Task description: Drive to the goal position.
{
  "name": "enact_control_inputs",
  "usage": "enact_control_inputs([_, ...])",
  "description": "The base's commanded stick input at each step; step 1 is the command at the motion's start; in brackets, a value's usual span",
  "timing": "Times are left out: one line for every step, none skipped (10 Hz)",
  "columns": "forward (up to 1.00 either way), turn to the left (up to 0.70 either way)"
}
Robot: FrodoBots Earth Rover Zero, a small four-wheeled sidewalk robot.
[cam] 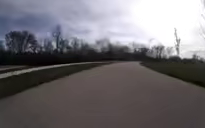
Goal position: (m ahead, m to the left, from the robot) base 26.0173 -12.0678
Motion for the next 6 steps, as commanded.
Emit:
enact_control_inputs([1.00,-0.39])
enact_control_inputs([1.00,-0.39])
enact_control_inputs([1.00,-0.21])
enact_control_inputs([1.00,-0.05])
enact_control_inputs([1.00,0.00])
enact_control_inputs([1.00,0.00])
